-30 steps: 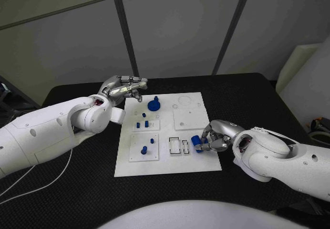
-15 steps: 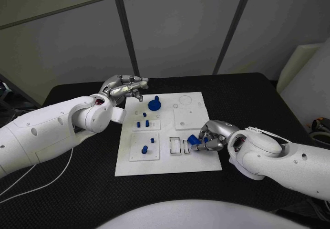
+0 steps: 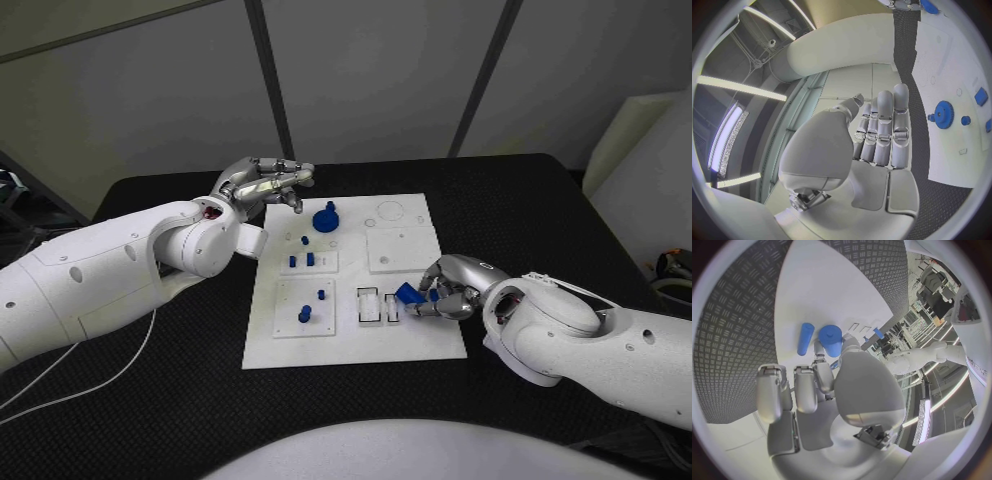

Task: Assemble the parts on the task board

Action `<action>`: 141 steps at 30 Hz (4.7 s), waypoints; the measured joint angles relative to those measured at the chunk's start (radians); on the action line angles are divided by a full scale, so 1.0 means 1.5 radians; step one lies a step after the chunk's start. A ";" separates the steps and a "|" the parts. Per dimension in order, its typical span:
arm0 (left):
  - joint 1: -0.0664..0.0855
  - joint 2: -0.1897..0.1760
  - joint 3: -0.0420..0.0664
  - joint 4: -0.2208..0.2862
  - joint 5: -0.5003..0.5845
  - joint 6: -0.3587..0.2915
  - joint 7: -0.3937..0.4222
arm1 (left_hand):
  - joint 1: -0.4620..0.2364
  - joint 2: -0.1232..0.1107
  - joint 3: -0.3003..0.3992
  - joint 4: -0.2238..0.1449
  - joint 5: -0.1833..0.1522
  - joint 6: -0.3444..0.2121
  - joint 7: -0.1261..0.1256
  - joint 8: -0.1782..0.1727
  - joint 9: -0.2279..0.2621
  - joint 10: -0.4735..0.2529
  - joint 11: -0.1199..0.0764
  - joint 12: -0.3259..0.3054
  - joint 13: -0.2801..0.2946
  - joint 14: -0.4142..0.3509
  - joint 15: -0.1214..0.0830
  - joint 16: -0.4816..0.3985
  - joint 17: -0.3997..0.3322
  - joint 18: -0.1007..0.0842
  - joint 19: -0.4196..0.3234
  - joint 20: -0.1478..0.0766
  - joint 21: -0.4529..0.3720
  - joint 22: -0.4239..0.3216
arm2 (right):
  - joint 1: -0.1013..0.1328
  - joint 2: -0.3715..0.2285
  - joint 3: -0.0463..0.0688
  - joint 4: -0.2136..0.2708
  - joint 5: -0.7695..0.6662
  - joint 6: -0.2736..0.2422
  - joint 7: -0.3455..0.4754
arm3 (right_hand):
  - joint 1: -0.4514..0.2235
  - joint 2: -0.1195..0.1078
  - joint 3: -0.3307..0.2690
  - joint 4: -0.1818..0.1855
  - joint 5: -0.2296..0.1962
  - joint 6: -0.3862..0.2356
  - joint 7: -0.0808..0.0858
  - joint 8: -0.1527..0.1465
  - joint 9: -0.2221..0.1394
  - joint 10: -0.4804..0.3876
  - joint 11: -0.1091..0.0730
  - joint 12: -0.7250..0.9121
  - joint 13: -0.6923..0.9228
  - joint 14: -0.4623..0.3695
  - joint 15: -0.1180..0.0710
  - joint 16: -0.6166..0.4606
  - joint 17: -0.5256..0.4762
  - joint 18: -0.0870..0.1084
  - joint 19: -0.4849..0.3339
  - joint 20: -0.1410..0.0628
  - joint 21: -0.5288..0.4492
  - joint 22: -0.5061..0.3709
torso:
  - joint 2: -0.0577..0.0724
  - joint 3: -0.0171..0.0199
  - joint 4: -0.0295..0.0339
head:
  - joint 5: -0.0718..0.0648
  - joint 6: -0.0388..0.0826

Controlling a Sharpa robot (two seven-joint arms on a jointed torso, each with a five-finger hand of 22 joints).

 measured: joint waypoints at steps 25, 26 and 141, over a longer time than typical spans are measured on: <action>0.000 0.009 0.000 -0.001 0.000 0.005 -0.004 | -0.003 -0.003 0.000 0.000 0.000 0.000 0.000 0.000 0.000 0.000 0.000 0.000 0.000 0.000 0.000 0.000 -0.001 0.000 -0.002 0.002 -0.003 -0.001 | 0.000 0.064 0.002 0.012 0.066 -0.029 0.007 | -0.041 0.024 -0.032 0.003 0.002 0.003 -0.003 0.012 0.028 0.003 0.001 -0.009 0.003 0.003 -0.002 0.000 0.000 0.000 -0.001 -0.004 0.003 0.000 | -0.003 -0.0027 0.0014 | 0.012 0.008; 0.000 0.010 0.000 -0.001 0.000 0.005 -0.004 | -0.003 -0.003 0.000 0.000 0.000 0.000 0.000 0.000 0.000 0.000 0.000 0.000 0.000 0.000 0.000 0.000 -0.001 0.000 -0.002 0.002 -0.003 -0.001 | 0.000 0.067 0.002 0.010 0.067 -0.026 0.006 | -0.044 0.027 -0.036 0.003 0.002 0.003 -0.002 0.013 0.029 0.003 0.001 -0.009 0.004 0.002 -0.002 0.000 0.000 0.000 0.000 -0.005 0.003 0.000 | -0.003 -0.0027 0.0014 | 0.012 0.008; -0.001 0.006 -0.002 -0.003 0.000 0.009 -0.008 | -0.003 -0.003 -0.002 0.002 0.000 -0.002 0.002 0.003 -0.001 -0.005 0.000 0.003 0.001 -0.002 0.002 0.000 -0.003 0.000 -0.002 0.002 -0.003 -0.003 | 0.001 0.072 0.002 -0.008 0.019 0.022 0.047 | 0.038 0.049 -0.055 -0.061 -0.185 -0.002 -0.020 0.068 0.138 0.010 -0.013 -0.040 0.132 0.000 -0.019 -0.001 0.000 0.000 0.000 -0.019 -0.002 0.000 | -0.002 -0.0015 0.0003 | 0.016 -0.002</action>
